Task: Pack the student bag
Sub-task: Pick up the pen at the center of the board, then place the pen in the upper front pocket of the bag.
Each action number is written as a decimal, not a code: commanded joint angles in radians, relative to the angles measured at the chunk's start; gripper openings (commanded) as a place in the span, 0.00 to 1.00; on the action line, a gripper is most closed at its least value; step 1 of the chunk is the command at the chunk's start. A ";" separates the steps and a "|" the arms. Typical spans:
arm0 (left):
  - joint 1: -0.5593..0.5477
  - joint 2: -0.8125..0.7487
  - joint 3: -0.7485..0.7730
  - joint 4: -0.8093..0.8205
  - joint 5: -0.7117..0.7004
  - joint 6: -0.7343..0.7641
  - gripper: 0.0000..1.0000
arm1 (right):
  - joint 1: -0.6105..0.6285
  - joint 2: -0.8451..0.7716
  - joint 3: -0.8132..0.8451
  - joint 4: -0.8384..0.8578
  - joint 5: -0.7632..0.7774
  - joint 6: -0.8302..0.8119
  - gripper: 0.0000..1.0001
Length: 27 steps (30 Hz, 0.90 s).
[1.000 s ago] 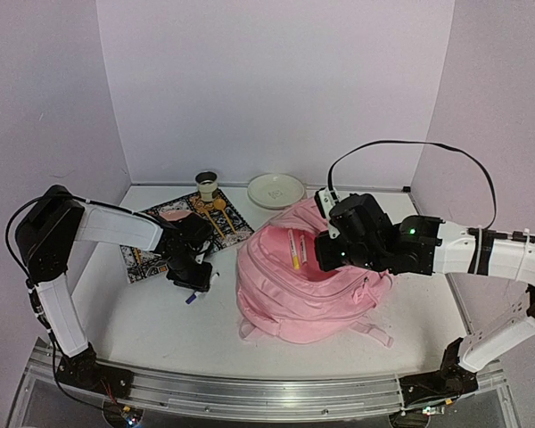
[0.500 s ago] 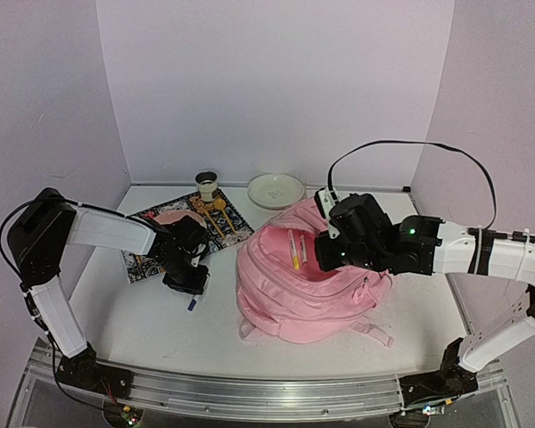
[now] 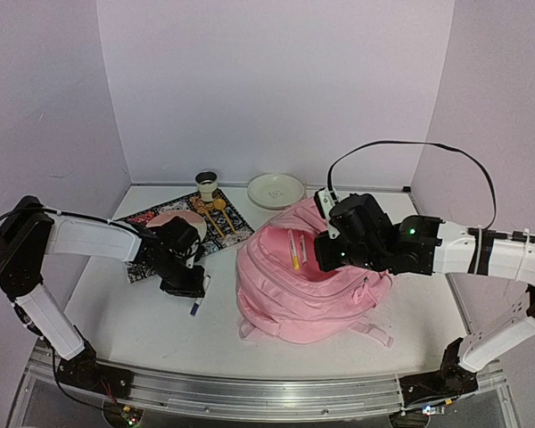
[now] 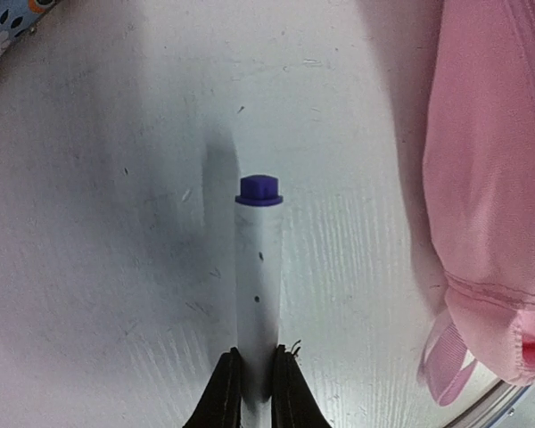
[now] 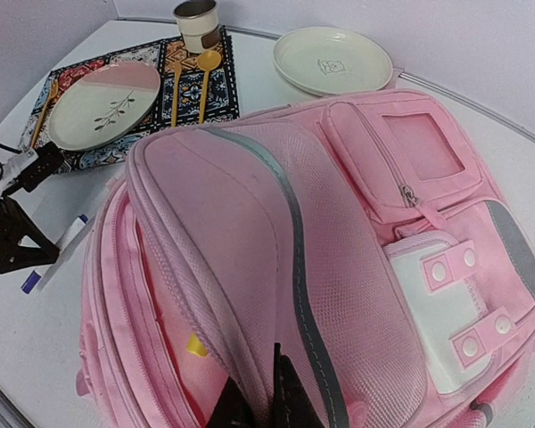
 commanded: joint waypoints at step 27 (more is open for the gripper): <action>-0.137 -0.226 -0.080 0.630 0.207 -0.465 0.00 | 0.008 0.037 0.090 0.128 -0.035 -0.009 0.00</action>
